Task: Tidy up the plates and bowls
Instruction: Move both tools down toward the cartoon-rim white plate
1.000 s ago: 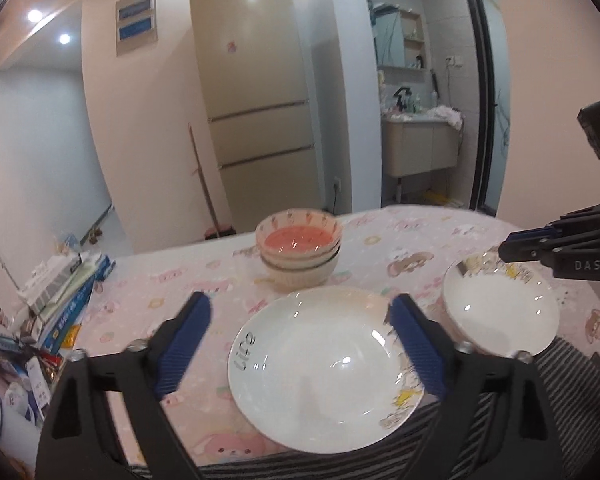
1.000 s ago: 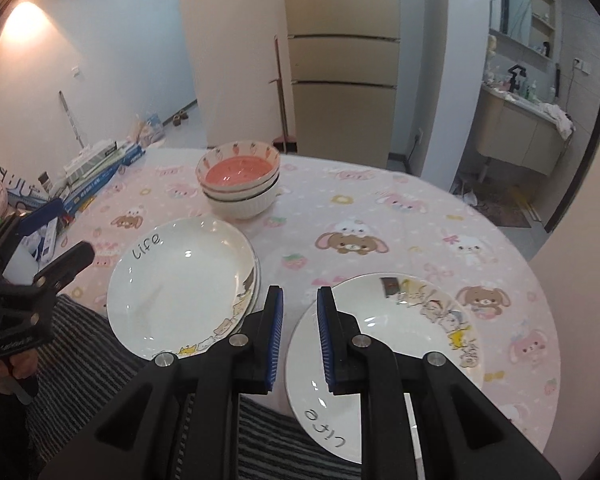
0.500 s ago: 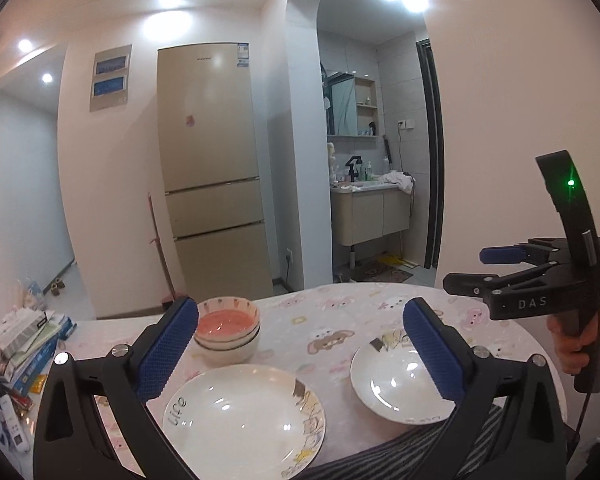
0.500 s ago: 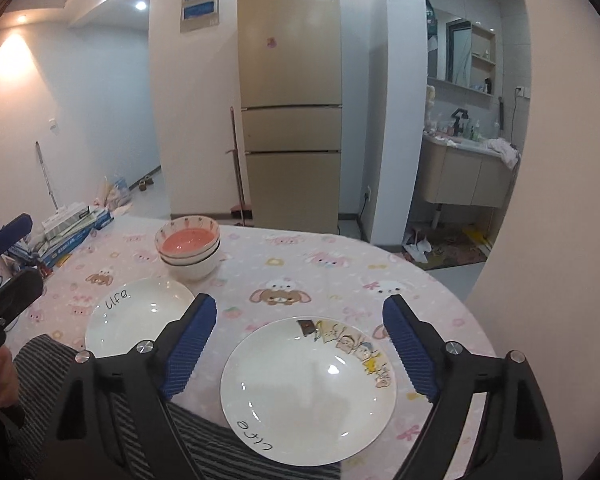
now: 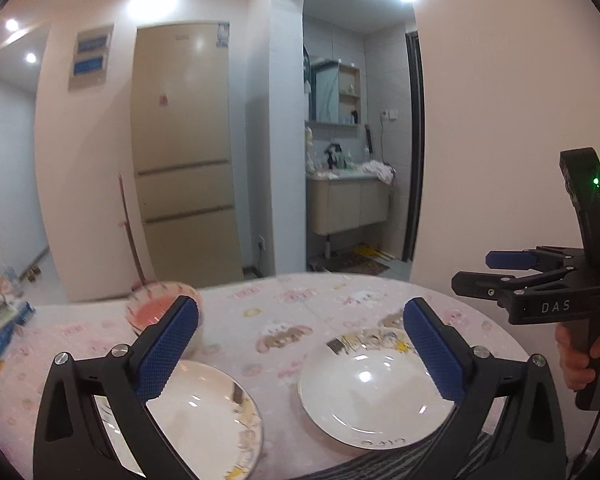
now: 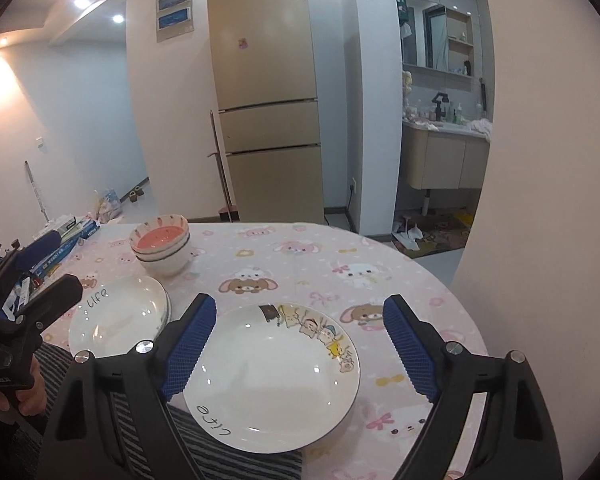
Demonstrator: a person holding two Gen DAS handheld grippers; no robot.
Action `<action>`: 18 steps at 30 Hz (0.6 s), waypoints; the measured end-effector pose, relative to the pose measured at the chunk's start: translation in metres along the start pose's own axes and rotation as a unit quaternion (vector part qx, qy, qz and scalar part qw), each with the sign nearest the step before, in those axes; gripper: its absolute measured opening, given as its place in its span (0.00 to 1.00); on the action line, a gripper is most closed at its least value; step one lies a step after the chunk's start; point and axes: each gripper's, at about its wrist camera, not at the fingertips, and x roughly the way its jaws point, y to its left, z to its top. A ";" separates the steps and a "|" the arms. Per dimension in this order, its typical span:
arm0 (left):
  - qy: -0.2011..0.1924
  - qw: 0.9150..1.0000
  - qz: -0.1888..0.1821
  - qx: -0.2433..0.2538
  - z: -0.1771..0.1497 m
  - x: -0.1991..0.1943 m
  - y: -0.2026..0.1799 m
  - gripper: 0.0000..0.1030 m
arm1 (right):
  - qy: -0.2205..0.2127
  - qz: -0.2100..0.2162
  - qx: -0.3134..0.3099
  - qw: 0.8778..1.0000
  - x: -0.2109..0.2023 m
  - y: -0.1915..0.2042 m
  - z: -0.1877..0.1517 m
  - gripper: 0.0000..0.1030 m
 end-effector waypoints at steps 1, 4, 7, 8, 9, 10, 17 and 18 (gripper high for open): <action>0.015 1.000 -0.009 -0.010 -0.001 0.008 0.001 0.99 | 0.005 0.001 0.004 1.000 0.004 -0.003 -0.002 0.85; 0.049 0.998 -0.019 -0.033 -0.008 0.028 0.001 0.99 | 0.024 0.005 0.016 1.000 0.017 -0.013 -0.009 0.85; 0.075 0.996 -0.009 -0.040 -0.015 0.046 -0.002 0.99 | 0.042 0.010 0.029 0.999 0.030 -0.022 -0.016 0.85; 0.090 0.995 -0.010 -0.046 -0.017 0.054 -0.003 0.99 | 0.051 0.012 0.034 0.998 0.036 -0.025 -0.019 0.85; 0.106 0.993 -0.015 -0.056 -0.019 0.062 -0.002 0.99 | 0.060 0.018 0.041 0.997 0.041 -0.028 -0.022 0.85; 0.120 0.990 -0.018 -0.068 -0.020 0.069 0.000 0.99 | 0.067 0.023 0.047 0.996 0.044 -0.031 -0.025 0.85; 0.198 0.976 -0.034 -0.090 -0.042 0.106 0.007 0.93 | 0.120 0.044 0.090 0.988 0.078 -0.053 -0.050 0.85; 0.206 0.973 -0.037 -0.094 -0.046 0.109 0.008 0.91 | 0.125 0.047 0.098 0.986 0.081 -0.057 -0.053 0.85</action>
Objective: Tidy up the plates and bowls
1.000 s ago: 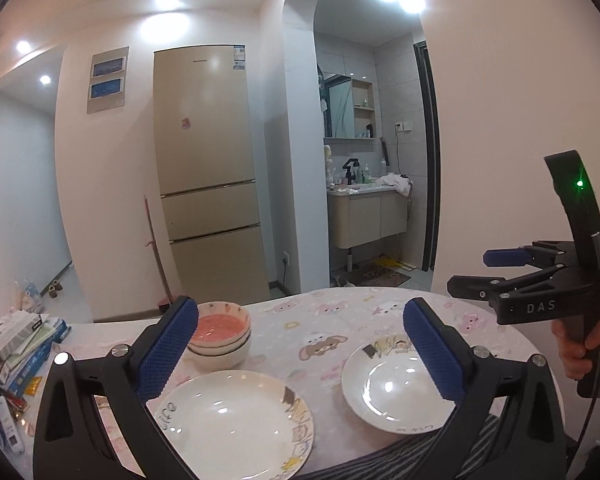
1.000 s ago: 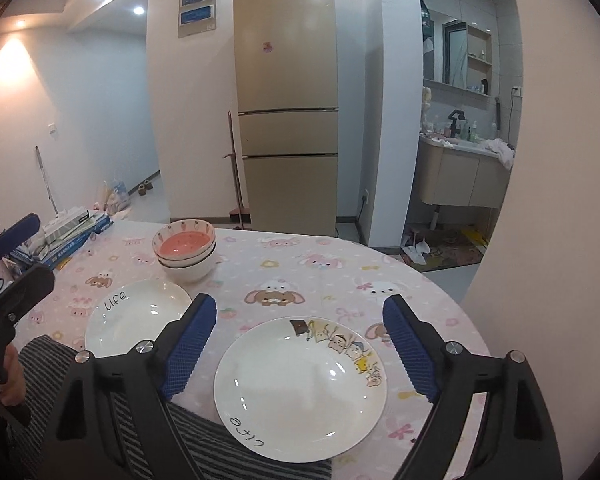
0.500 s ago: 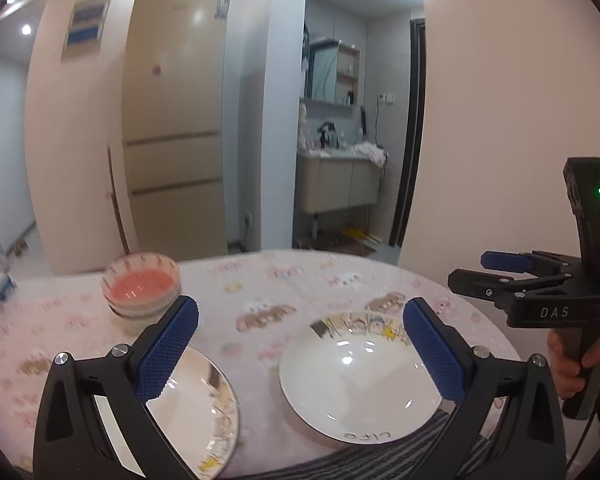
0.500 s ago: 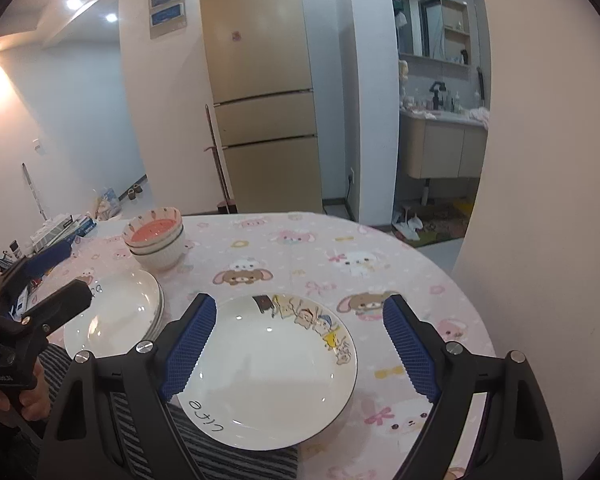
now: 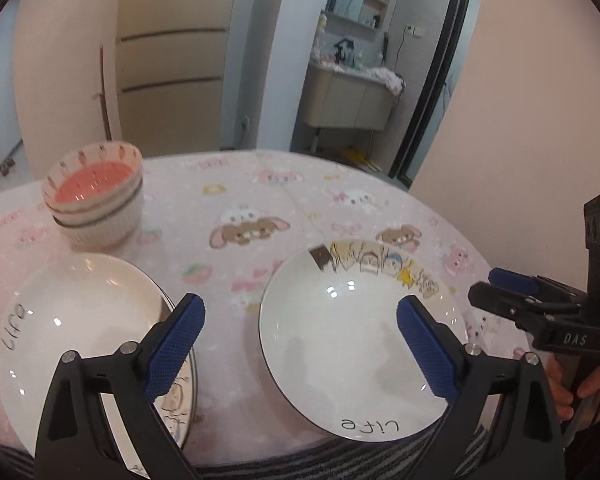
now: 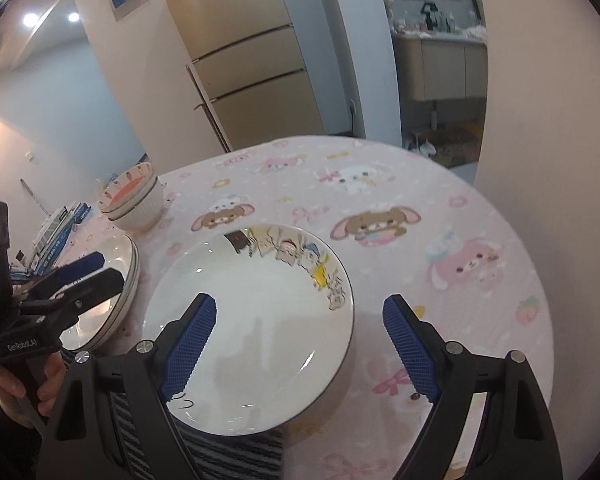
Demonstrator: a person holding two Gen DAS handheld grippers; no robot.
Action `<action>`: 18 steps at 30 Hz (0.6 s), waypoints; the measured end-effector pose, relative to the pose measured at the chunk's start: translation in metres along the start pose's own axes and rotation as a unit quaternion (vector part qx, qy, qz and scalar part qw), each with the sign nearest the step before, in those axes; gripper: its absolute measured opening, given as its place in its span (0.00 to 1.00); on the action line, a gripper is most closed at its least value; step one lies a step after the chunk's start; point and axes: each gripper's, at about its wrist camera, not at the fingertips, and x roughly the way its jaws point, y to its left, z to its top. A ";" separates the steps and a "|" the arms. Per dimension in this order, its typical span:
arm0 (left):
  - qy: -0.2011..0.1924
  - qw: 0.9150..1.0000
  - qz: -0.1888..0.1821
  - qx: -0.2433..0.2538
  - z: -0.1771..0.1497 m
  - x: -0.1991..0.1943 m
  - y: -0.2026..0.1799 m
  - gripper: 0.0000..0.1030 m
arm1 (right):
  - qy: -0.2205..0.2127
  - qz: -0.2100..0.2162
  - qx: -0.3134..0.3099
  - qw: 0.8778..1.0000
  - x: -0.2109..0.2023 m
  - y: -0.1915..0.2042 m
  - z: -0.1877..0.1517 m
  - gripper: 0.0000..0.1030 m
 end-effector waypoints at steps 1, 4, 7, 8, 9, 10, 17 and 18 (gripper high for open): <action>0.007 1.000 -0.002 -0.002 -0.002 0.005 0.001 0.89 | 0.004 0.002 0.005 1.000 0.003 -0.003 -0.001 0.85; 0.028 1.000 0.009 -0.010 -0.008 0.018 0.003 0.86 | 0.022 0.016 0.029 0.999 0.014 -0.014 -0.005 0.85; 0.045 0.999 -0.007 -0.019 -0.010 0.026 0.006 0.85 | 0.040 0.032 0.044 0.998 0.025 -0.022 -0.009 0.80; 0.047 0.999 -0.006 -0.019 -0.010 0.028 0.006 0.85 | 0.045 0.035 0.047 0.997 0.028 -0.023 -0.009 0.75; 0.048 0.999 -0.005 -0.018 -0.010 0.030 0.005 0.82 | 0.049 0.039 0.051 0.997 0.032 -0.025 -0.010 0.73; 0.052 0.998 -0.006 -0.017 -0.010 0.031 0.005 0.80 | 0.051 0.042 0.052 0.996 0.033 -0.026 -0.011 0.71; 0.074 0.997 0.014 -0.029 -0.009 0.043 0.012 0.77 | 0.070 0.057 0.070 0.993 0.048 -0.030 -0.013 0.55; 0.075 0.997 0.010 -0.029 -0.009 0.044 0.013 0.76 | 0.073 0.062 0.074 0.993 0.050 -0.031 -0.014 0.54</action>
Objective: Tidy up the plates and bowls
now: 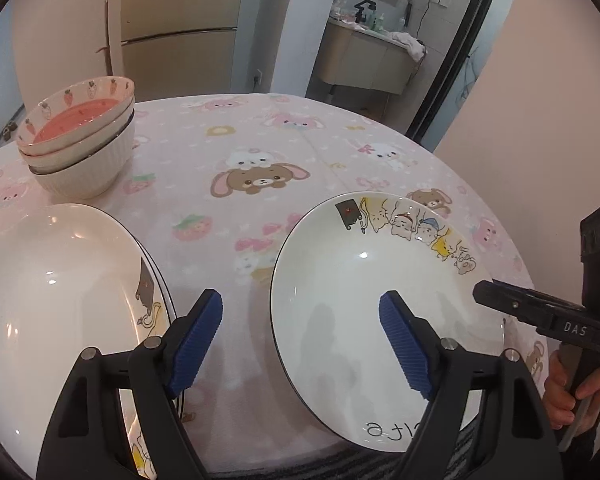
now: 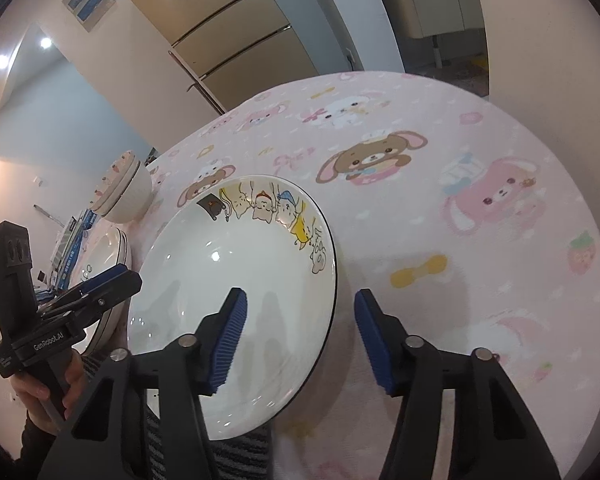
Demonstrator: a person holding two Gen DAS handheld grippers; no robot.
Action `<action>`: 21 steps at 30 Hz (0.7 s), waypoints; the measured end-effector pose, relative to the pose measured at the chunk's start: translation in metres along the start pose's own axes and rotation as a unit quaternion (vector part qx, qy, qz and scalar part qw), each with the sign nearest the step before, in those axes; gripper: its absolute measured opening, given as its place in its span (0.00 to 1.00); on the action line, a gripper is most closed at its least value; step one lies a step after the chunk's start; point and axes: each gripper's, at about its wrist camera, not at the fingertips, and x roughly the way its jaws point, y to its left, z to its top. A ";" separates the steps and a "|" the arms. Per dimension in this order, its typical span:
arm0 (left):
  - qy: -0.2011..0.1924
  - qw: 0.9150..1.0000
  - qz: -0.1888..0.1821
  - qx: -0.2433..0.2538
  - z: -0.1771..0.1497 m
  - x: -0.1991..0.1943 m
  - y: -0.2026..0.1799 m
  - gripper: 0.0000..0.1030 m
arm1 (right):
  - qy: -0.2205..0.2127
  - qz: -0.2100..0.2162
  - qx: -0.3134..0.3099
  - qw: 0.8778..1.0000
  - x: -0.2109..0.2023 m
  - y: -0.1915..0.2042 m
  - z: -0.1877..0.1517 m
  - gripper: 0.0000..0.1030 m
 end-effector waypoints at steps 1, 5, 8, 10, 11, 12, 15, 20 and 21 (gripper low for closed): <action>0.005 1.000 -0.004 -0.001 0.000 0.001 0.001 0.70 | 0.003 0.004 0.004 1.000 0.002 -0.002 0.000 0.52; 0.029 0.999 -0.017 -0.004 -0.001 0.011 0.002 0.52 | 0.013 0.013 0.016 1.000 0.010 -0.006 -0.001 0.42; 0.038 0.999 -0.008 -0.008 -0.002 0.014 0.001 0.38 | 0.015 0.029 0.013 0.999 0.012 -0.005 -0.001 0.37; 0.038 0.999 -0.004 -0.027 -0.002 0.012 0.006 0.26 | 0.017 0.030 0.012 0.999 0.012 -0.005 -0.001 0.36; 0.039 0.999 -0.007 -0.025 -0.002 0.011 0.008 0.26 | 0.019 0.032 0.013 0.999 0.013 -0.005 -0.001 0.36; 0.039 0.999 -0.003 -0.019 -0.002 0.012 0.008 0.19 | 0.019 0.034 0.015 0.999 0.013 -0.005 -0.001 0.36; 0.041 0.999 0.012 -0.017 -0.003 0.015 0.010 0.11 | 0.017 0.029 0.018 0.999 0.013 -0.006 -0.002 0.31; 0.033 0.999 0.032 0.009 -0.005 0.019 0.003 0.11 | 0.017 0.029 0.035 0.999 0.011 -0.014 -0.002 0.16; 0.033 0.999 0.036 0.014 -0.005 0.020 0.001 0.11 | 0.016 0.030 0.042 0.999 0.012 -0.017 -0.002 0.14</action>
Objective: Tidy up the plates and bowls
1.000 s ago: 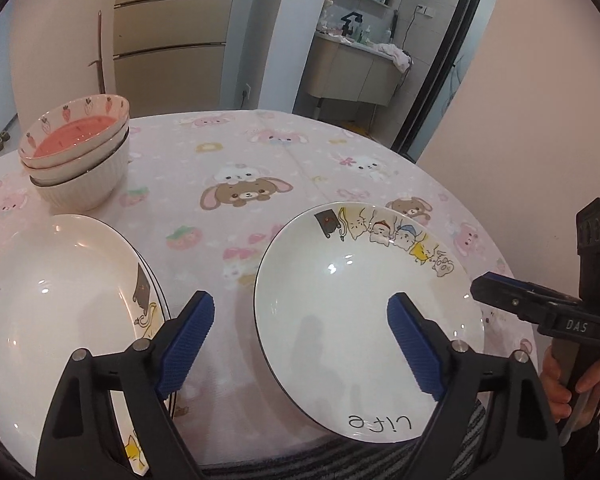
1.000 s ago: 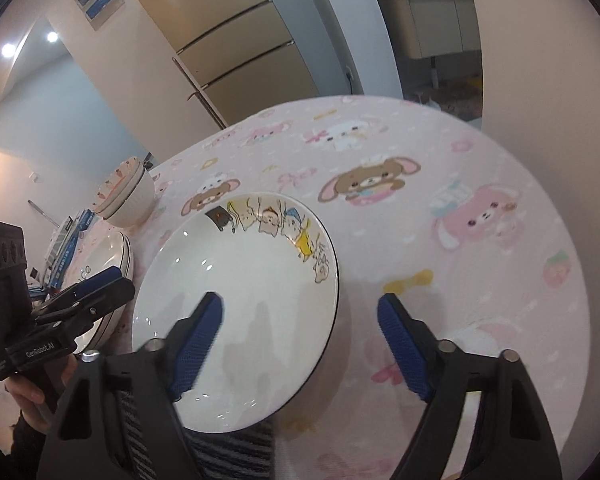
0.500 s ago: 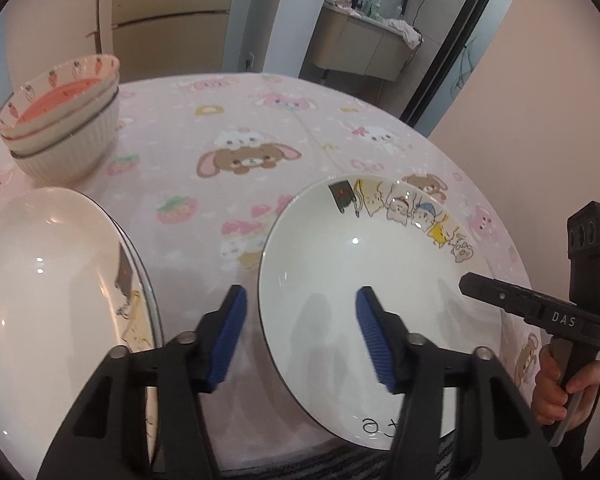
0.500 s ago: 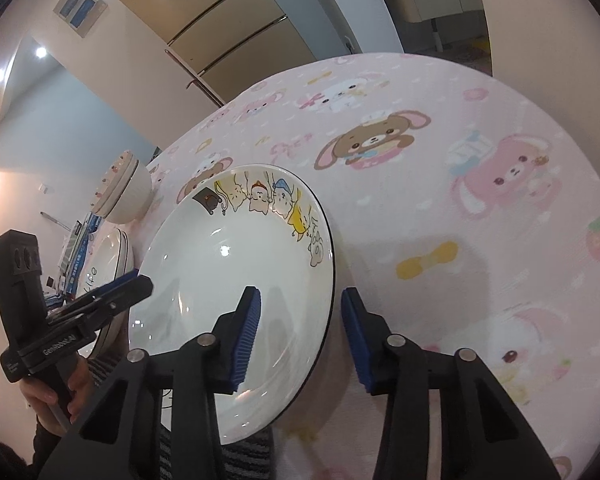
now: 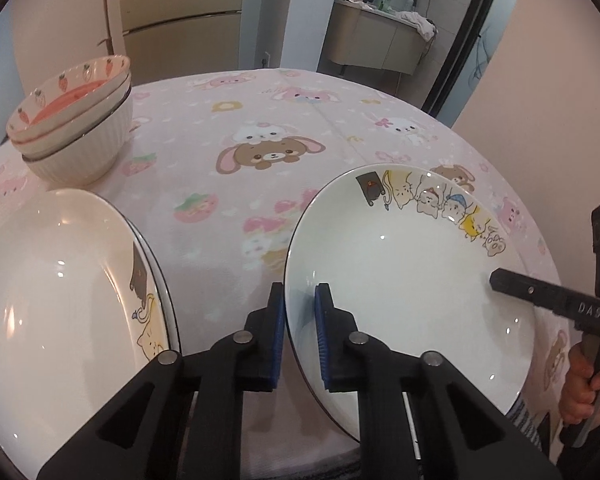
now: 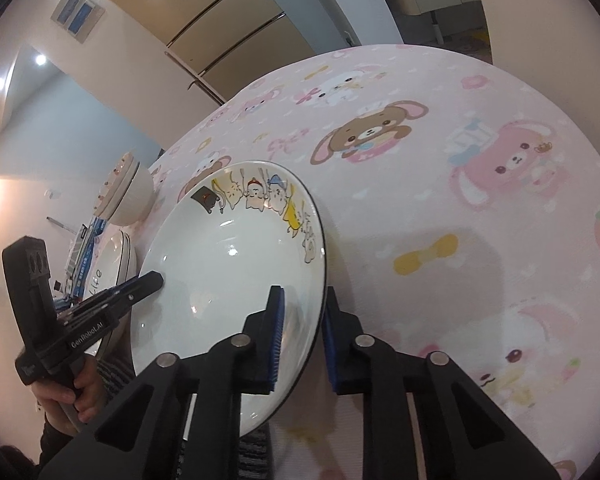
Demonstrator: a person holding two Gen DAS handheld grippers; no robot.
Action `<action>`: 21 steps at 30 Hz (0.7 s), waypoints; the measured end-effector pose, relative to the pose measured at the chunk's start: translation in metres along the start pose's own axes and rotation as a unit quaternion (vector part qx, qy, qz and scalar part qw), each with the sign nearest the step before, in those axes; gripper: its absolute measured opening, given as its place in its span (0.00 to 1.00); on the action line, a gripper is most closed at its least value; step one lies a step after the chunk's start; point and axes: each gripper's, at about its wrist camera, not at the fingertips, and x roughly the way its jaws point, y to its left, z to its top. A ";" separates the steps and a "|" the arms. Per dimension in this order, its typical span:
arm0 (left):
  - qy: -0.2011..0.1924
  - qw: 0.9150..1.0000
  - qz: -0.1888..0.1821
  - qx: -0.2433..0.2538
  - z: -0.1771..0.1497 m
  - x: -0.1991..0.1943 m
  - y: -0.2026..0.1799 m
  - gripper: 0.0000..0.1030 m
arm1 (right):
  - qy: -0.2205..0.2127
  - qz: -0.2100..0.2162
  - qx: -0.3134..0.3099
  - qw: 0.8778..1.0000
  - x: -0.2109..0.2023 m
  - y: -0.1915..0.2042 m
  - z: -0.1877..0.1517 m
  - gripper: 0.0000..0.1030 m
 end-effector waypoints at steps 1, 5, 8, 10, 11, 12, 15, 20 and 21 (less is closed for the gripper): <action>0.000 1.000 0.002 0.000 0.000 0.000 0.000 0.11 | -0.002 0.001 0.001 1.000 -0.001 -0.001 -0.001 0.12; 0.000 1.000 0.003 -0.002 0.000 0.000 0.001 0.13 | -0.010 -0.022 -0.002 1.000 -0.001 0.006 -0.003 0.13; 0.004 1.000 0.012 -0.003 -0.001 -0.001 -0.001 0.13 | -0.007 -0.034 -0.003 0.999 -0.001 0.011 -0.003 0.13; 0.008 1.000 0.012 -0.006 -0.002 -0.002 0.000 0.13 | -0.005 -0.033 -0.001 0.999 -0.003 0.011 -0.002 0.13; 0.011 1.000 0.008 -0.009 -0.003 -0.003 0.001 0.13 | -0.005 -0.034 -0.001 0.999 -0.004 0.013 -0.002 0.13; 0.014 1.000 0.005 -0.012 -0.003 -0.003 0.002 0.13 | -0.005 -0.036 -0.004 0.999 -0.006 0.015 -0.002 0.13; 0.008 1.000 0.001 -0.016 -0.001 -0.010 0.003 0.13 | -0.007 -0.038 -0.013 0.999 -0.013 0.021 -0.002 0.13; -0.009 1.000 0.000 -0.016 0.003 -0.028 0.002 0.13 | -0.021 -0.036 -0.020 0.999 -0.028 0.032 0.001 0.13; -0.012 1.000 -0.001 -0.017 0.004 -0.032 0.002 0.12 | -0.023 -0.035 -0.022 0.999 -0.031 0.035 0.002 0.13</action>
